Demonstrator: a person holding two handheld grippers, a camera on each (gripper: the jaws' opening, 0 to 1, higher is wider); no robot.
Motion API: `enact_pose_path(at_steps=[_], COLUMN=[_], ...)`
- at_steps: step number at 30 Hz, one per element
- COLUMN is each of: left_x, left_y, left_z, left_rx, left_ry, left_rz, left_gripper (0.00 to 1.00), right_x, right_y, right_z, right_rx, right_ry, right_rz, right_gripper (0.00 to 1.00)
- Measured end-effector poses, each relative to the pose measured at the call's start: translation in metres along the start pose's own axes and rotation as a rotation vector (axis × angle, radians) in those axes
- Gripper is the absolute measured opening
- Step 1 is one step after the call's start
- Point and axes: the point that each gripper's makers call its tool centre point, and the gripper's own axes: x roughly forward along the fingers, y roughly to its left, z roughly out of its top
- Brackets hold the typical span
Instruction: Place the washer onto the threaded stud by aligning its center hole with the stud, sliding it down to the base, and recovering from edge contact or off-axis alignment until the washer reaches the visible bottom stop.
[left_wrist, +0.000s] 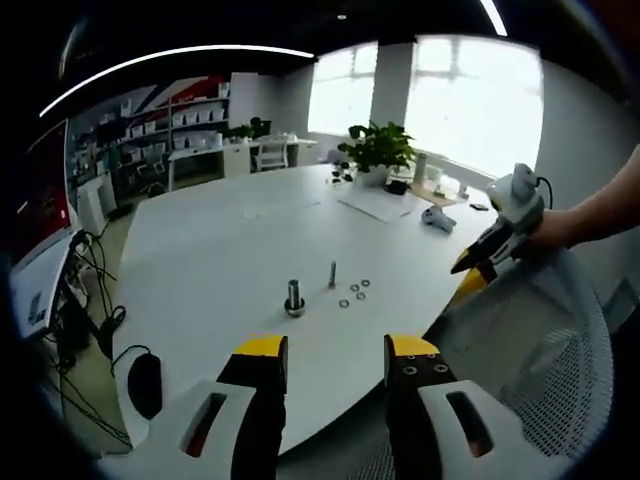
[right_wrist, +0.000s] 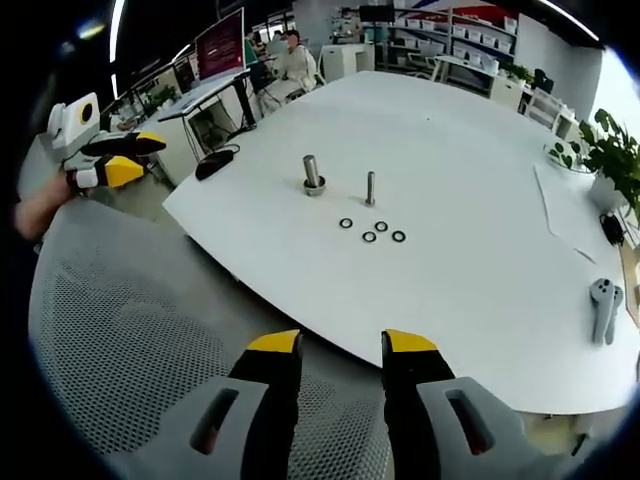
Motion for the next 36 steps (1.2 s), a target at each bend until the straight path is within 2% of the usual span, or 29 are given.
enact_pose_path(at_steps=[6,15,23,28,30,34,35,36], left_x=[0.0,0.005,0.001,0.004,0.002,0.003,0.004,0.003], left_y=[0.001,0.006,0.005,0.006,0.006,0.008,0.009,0.008], left_z=[0.002,-0.011,-0.011,-0.018,-0.017,-0.018,-0.018,-0.017], left_rx=[-0.011,-0.011,-0.002,0.004,0.005,-0.003,-0.001,-0.001], left_ry=[0.001,0.04,0.057,0.08,0.079,0.078,0.076,0.076], left_rz=[0.007,0.015,0.023,0.022,0.024,0.019,0.02,0.02], left_gripper=[0.37,0.37,0.37,0.37,0.37,0.37,0.37,0.37], right_x=[0.0,0.001,0.001,0.0,0.002,0.005,0.002,0.0], right_y=[0.001,0.0,-0.003,-0.002,0.005,0.002,0.004,0.003], right_z=[0.003,0.005,0.004,0.004,0.004,0.003,0.005,0.004], right_rx=[0.002,0.008,0.002,-0.048,-0.051,-0.064,-0.076,-0.126], right_ry=[-0.016,-0.03,-0.026,0.006,0.009,0.033,0.036,0.068], right_rz=[0.011,0.011,-0.002,-0.015,-0.011,-0.011,-0.01,-0.014], right_gripper=[0.34,0.34,0.36,0.35,0.35,0.36,0.36,0.37])
